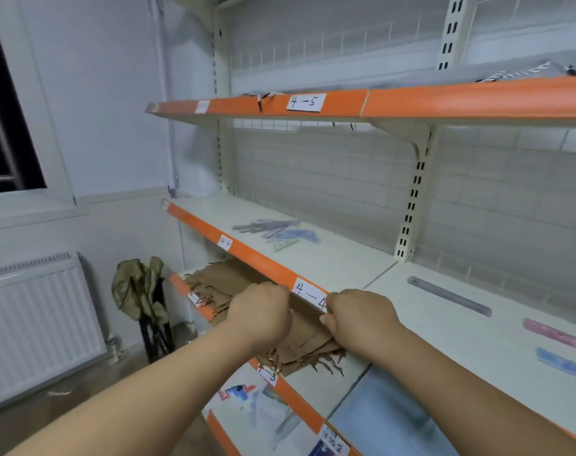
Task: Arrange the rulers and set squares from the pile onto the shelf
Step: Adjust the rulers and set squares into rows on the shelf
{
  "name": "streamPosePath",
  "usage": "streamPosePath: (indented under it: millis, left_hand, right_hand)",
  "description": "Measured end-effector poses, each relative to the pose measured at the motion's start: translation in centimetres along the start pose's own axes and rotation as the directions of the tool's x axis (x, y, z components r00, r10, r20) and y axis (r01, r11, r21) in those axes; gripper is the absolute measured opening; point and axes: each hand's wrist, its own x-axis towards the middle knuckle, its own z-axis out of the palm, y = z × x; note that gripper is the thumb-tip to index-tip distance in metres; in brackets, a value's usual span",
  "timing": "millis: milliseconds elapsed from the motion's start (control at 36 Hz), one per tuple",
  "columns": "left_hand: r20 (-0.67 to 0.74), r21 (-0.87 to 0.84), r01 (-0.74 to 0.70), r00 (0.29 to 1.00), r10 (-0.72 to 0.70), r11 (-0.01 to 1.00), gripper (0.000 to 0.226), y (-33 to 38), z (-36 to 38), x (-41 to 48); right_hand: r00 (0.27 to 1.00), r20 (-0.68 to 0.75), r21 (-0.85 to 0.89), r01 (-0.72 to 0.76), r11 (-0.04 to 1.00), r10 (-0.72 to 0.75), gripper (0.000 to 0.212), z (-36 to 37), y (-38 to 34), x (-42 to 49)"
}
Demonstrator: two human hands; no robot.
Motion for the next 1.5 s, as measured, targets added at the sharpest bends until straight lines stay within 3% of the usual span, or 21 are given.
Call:
streamPosePath:
  millis: [194, 333, 472, 778, 1000, 1250, 1361, 1500]
  left_hand:
    - [-0.024, 0.014, 0.099, 0.995, -0.099, 0.995, 0.013, -5.5, 0.8, 2.3]
    - [-0.046, 0.06, 0.151, 0.988, -0.148, 0.987, 0.033, -9.6, 1.1, 5.8]
    - [-0.045, 0.042, 0.215, 0.976, -0.213, 0.976, 0.015, -12.7, 0.9, 10.6]
    - [-0.025, 0.008, 0.215, 0.976, -0.214, 0.977, 0.016, -15.9, 2.5, 20.1]
    - [-0.014, 0.015, 0.143, 0.99, -0.143, 0.99, 0.022, -18.6, 4.4, 25.2]
    - [0.015, -0.027, -0.002, 1.0, 0.002, 1.0, 0.018, -24.0, 5.7, 32.1]
    - [0.037, -0.025, -0.102, 0.994, 0.103, 0.994, 0.019, -26.4, 5.8, 35.4]
    - [0.073, -0.041, -0.206, 0.975, 0.208, 0.978, 0.022, -28.8, 6.3, 38.5]
  right_hand:
    - [0.993, -0.009, 0.041, 0.114, 0.993, -0.114, 0.028, 1.7, -3.1, 6.7]
    - [0.985, -0.032, 0.081, 0.17, 0.982, -0.167, 0.03, 2.7, -4.8, 12.7]
    - [0.979, -0.028, 0.064, 0.205, 0.977, -0.204, 0.031, 3.3, -5.0, 18.7]
    - [0.965, -0.031, 0.01, 0.262, 0.965, -0.261, 0.024, 6.5, -3.2, 28.6]
    - [0.979, 0.044, 0.003, 0.201, 0.98, -0.201, 0.024, 8.7, -3.2, 32.9]
    - [0.991, 0.127, -0.031, -0.028, 0.999, 0.032, 0.033, 10.5, -4.9, 38.7]
    - [0.973, 0.159, -0.039, -0.161, 0.986, 0.165, 0.026, 11.7, -5.4, 41.5]
    - [0.906, 0.299, -0.021, -0.308, 0.951, 0.3, 0.028, 12.4, -6.0, 44.3]
